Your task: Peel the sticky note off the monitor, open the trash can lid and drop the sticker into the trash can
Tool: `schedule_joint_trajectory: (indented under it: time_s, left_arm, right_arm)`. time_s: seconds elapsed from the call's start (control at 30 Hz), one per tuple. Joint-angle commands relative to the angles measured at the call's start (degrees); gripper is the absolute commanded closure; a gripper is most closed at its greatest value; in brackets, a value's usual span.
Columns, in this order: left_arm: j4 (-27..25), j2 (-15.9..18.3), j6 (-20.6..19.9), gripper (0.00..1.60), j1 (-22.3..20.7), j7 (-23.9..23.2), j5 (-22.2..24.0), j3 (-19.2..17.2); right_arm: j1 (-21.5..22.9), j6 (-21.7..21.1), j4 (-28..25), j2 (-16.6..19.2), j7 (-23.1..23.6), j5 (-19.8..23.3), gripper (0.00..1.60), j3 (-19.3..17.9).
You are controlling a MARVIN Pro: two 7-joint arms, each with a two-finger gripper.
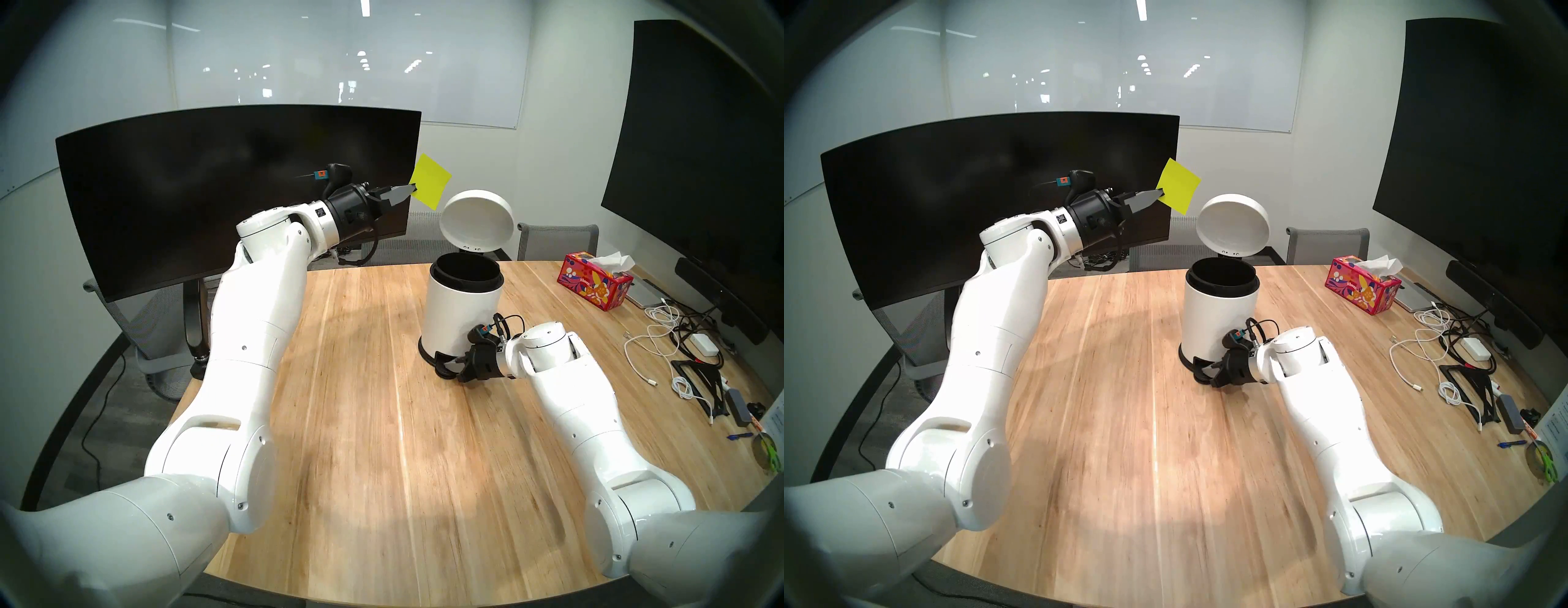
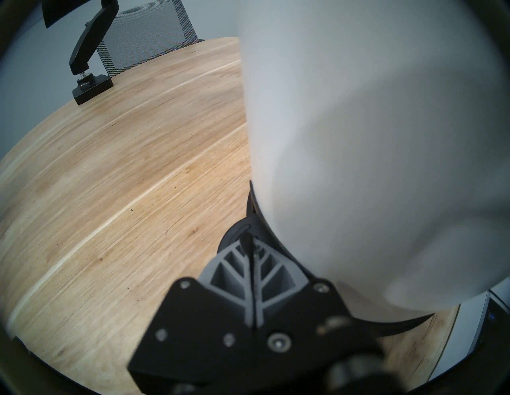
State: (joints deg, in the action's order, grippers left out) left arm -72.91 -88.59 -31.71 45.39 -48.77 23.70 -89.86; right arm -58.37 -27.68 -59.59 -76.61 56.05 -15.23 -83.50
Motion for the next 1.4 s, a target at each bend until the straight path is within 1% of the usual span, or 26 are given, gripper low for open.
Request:
schedule_joint_trajectory:
  time_s: [0.0, 1.37]
  left_arm:
    - [-0.8, -0.2, 0.5, 1.6, -1.1, -0.4, 0.4, -0.3]
    - [-0.7, -0.5, 0.5, 1.6, -1.1, -0.7, 0.1, -0.6]
  right_arm:
    - [-0.2, 0.0, 0.1, 0.4, -0.2, -0.2, 1.6, -0.1]
    - [-0.2, 0.0, 0.1, 0.4, -0.2, -0.2, 1.6, -0.1]
